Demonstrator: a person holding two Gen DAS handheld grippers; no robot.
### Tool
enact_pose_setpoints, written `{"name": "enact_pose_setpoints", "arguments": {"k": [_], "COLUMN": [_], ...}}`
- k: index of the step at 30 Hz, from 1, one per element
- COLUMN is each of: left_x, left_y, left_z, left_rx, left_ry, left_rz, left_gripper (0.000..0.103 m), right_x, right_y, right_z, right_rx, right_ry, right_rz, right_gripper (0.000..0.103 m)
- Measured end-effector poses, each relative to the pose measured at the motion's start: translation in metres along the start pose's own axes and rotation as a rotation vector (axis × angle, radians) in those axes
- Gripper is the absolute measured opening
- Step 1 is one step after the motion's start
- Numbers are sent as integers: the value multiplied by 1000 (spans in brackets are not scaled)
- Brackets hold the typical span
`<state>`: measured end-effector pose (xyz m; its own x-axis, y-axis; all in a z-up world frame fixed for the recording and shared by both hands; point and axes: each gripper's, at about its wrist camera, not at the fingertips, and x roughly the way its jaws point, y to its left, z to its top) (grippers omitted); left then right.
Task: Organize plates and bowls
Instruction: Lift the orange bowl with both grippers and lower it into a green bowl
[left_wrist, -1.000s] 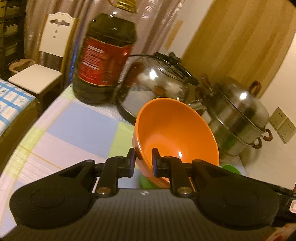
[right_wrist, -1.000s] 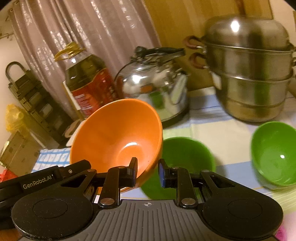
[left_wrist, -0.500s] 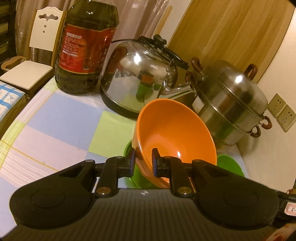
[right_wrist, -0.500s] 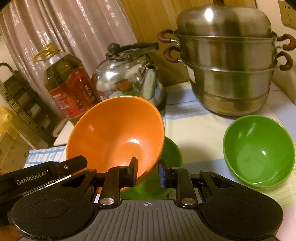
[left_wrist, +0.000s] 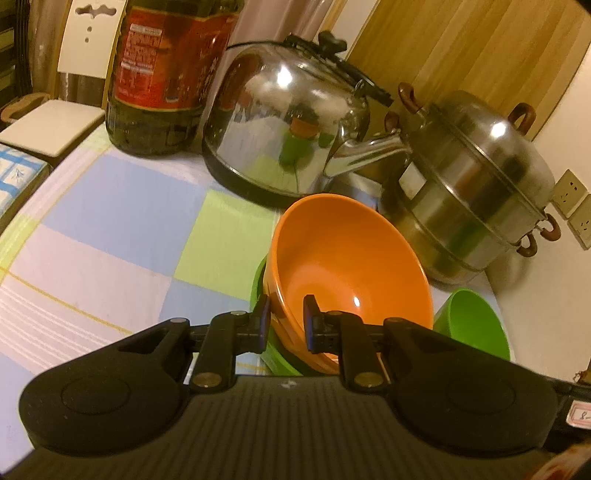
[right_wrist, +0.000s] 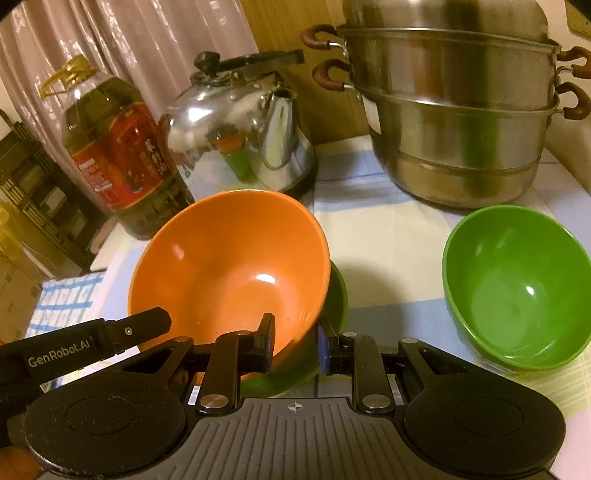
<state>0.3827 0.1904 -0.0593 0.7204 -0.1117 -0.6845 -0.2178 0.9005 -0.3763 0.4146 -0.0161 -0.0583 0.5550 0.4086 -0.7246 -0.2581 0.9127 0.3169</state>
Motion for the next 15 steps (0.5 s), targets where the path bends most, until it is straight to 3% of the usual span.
{"name": "enact_pose_setpoints", "arguments": {"k": [15], "left_x": [11], "left_y": [0], "left_z": [-4], "left_rx": [-2], "left_ry": [38], "left_rz": [10], "left_gripper": [16], "right_x": [10], "right_y": [2], "right_z": [-3], "right_rx": [-49], "right_ry": [18], "right_rz": [-46], "right_gripper": [24]}}
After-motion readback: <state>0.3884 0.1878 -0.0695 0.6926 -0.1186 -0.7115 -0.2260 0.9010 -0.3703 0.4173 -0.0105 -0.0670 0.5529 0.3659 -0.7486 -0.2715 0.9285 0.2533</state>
